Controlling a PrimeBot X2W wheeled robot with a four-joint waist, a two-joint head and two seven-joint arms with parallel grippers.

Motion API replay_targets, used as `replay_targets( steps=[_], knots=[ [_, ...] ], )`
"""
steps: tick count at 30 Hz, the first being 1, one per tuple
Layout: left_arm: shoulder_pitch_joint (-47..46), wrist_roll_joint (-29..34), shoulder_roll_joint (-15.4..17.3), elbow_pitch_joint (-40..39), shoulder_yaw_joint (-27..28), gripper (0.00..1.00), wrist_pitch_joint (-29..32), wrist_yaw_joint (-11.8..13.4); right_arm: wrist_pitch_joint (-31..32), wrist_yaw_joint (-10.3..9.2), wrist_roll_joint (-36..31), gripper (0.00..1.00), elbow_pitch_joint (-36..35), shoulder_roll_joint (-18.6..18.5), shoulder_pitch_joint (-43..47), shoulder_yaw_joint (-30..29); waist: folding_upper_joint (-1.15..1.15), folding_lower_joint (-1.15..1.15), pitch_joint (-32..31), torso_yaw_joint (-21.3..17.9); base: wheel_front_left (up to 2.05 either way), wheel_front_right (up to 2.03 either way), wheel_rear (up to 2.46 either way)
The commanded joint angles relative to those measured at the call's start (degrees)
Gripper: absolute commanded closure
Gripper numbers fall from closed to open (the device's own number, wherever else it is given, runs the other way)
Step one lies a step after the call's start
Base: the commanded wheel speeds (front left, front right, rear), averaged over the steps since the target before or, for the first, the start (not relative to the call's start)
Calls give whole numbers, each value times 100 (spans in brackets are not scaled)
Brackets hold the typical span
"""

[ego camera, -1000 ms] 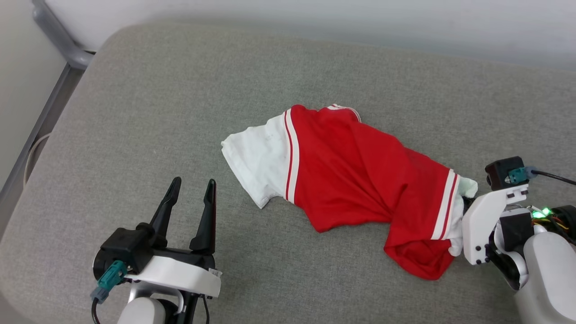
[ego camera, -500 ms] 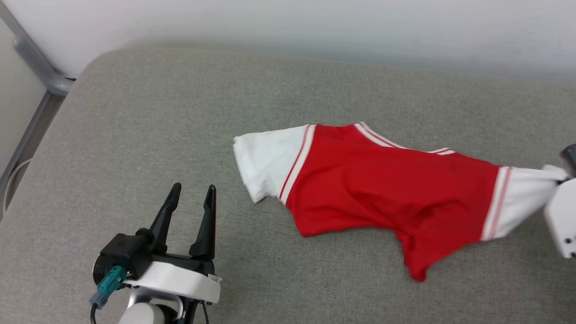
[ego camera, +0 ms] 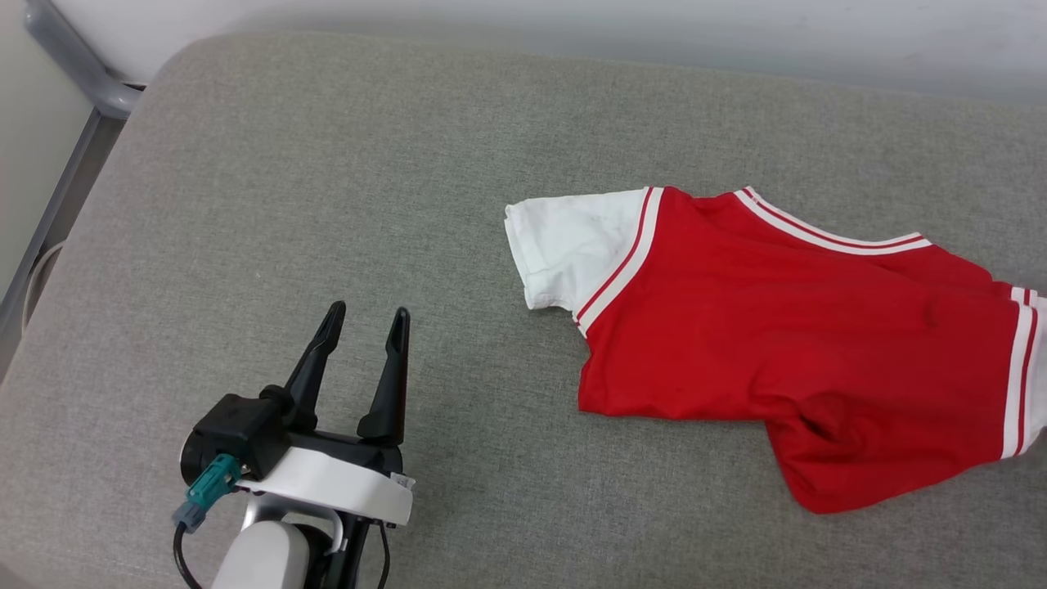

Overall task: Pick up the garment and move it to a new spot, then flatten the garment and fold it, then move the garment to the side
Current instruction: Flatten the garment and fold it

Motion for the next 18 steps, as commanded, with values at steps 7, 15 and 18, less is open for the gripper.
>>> replay_targets(
  steps=[7,15,18],
  knots=[
    [0,-34,72,68,96,0,-15,-11,-946,-8,-280,0,539,498,-373,-241,0,0,-235,-185,0,0,0],
    [169,-154,78,22,239,0,-15,-11,-1901,-8,-183,0,324,1073,-251,-753,0,0,-614,-541,0,0,0],
    [249,-197,72,-25,269,0,-15,-11,-2311,-8,27,0,46,1425,-25,-1055,0,0,-743,-683,0,0,0]
  ],
)
